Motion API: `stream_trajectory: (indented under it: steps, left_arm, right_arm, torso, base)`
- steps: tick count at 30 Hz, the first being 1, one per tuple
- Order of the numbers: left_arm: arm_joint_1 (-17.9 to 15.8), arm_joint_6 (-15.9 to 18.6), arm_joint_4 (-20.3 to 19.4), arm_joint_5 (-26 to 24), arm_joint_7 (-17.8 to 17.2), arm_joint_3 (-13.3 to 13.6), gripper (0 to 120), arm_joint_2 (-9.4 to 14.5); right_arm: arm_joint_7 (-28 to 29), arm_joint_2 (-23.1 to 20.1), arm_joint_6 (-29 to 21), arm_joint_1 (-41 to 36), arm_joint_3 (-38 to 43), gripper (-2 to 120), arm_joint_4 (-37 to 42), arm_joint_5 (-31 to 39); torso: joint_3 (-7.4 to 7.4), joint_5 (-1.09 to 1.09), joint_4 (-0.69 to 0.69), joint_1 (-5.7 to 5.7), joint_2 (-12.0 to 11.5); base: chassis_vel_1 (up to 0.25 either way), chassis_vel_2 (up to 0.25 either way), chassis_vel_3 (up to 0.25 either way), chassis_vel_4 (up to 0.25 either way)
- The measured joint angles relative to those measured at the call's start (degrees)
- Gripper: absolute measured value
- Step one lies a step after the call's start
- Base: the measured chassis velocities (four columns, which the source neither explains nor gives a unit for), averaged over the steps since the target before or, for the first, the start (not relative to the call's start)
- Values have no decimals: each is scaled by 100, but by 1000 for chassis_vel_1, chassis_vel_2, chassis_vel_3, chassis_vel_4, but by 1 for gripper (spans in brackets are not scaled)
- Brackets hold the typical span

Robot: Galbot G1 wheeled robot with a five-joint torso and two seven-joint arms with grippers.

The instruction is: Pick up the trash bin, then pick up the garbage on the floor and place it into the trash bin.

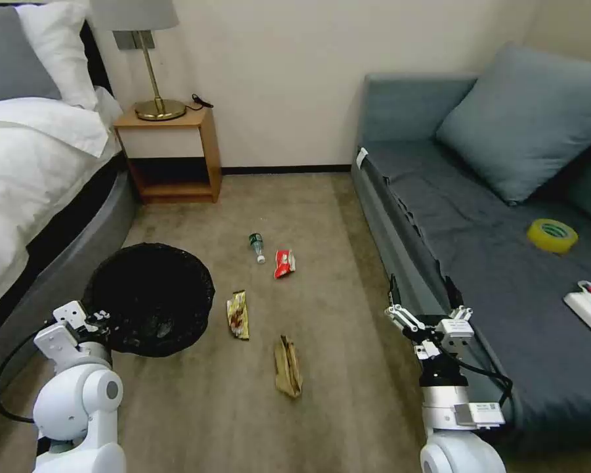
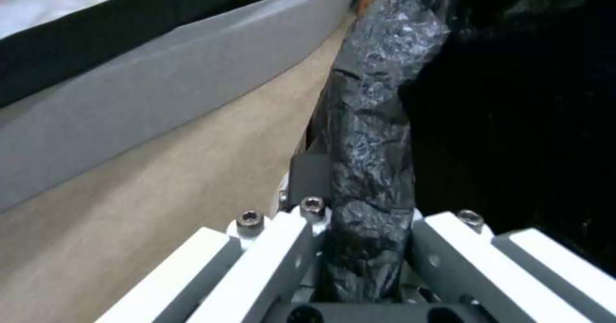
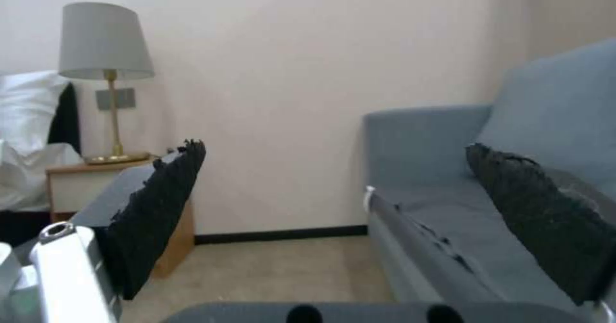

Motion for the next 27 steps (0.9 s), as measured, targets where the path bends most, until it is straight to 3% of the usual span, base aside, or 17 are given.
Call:
stream_trajectory:
  steps: [6, 13, 15, 16, 19, 21, 24, 27]
  left_arm:
    - [44, -2, -37, -56, 1, -37, 2, 53]
    - [116, -65, 38, 19, 125, 46, 2, 191]
    - [113, -98, 122, 74, 186, 70, 2, 234]
    - [113, -98, 122, 74, 186, 70, 2, 234]
    - [123, -241, 253, 199, 285, 73, 2, 281]
    - [126, -261, 268, 209, 304, 73, 2, 285]
    - [178, -431, 375, 353, 434, 70, 2, 324]
    - [191, -455, 389, 412, 454, 71, 2, 313]
  right_arm:
    - [114, -212, -363, 263, -286, 100, 48, 96]
    - [888, -615, -1445, 688, -998, 100, 99, 459]
    - [1180, -791, -2084, 867, -1314, 100, 104, 880]
    - [1180, -791, -2084, 867, -1314, 100, 104, 880]
    - [1636, -1107, -3039, 1310, -1872, 100, -17, 1733]
    - [1686, -1151, -3155, 1376, -1946, 100, -46, 1848]
    - [2242, -1677, -4149, 2095, -2679, 100, -468, 2784]
    - [2462, -1943, -4587, 2551, -3072, 100, -819, 3407]
  torso:
    - [0, 1, 1, 0, 0]
    - [-1, 1, 2, -1, 0]
    - [-1, 0, 0, 0, 0]
    - [-1, 0, 0, 0, 0]
    - [-1, 1, 0, 0, 0]
    - [-1, 1, 1, 0, 0]
    - [-1, 1, 1, -1, 0]
    - [0, 1, 2, 0, 0]
  base:
    - [-99, 122, 85, -110]
    - [14, -16, -8, 10]
    - [0, 0, 0, 0]
    - [0, 0, 0, 0]
    - [0, 0, 0, 0]
    - [0, 0, 0, 0]
    - [0, 0, 0, 0]
    - [0, 0, 0, 0]
